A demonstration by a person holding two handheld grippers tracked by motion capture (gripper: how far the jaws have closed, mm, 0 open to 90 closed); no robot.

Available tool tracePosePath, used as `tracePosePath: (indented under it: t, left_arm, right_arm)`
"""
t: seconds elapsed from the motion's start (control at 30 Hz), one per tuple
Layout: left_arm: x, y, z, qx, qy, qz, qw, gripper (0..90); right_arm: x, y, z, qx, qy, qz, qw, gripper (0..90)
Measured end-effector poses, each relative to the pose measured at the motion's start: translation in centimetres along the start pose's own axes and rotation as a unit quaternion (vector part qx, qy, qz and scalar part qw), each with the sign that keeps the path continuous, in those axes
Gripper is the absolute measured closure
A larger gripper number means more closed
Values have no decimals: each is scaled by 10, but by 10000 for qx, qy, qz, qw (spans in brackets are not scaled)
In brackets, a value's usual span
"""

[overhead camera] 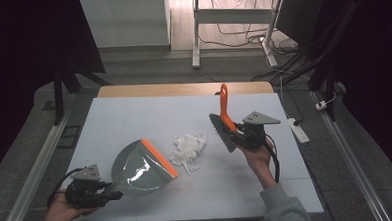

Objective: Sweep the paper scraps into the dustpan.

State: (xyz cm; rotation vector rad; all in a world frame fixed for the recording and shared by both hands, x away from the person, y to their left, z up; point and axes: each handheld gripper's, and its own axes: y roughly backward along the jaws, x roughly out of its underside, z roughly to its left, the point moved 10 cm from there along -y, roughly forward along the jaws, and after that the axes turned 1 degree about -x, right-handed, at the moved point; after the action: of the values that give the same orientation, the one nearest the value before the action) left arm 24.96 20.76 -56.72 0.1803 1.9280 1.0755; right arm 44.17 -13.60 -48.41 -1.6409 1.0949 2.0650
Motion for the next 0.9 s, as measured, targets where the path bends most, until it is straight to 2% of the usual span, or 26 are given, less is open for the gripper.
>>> tracePosePath:
  t: [0.3, 0.4, 0.57, 0.73, 0.9]
  left_arm:
    - [6, -4, -2, 90, 7, 128, 9999, 609]
    - [8, -8, -3, 139, -12, 247, 9996, 609]
    - [13, -13, -2, 104, -5, 458, 9989, 609]
    - [14, -17, 0, 120, 61, 507, 9986, 609]
    - [12, -23, -3, 158, -6, 570, 9983, 609]
  right_arm:
    - [1, -17, 2, -22, 8, 158, 9999, 700]
    - [1, -24, 4, -20, 35, 223, 9997, 700]
    - [3, -33, 4, -11, 59, 321, 9995, 700]
    - [4, -38, 2, 36, 32, 369, 9993, 700]
    - [3, -43, 2, 51, 10, 409, 9992, 700]
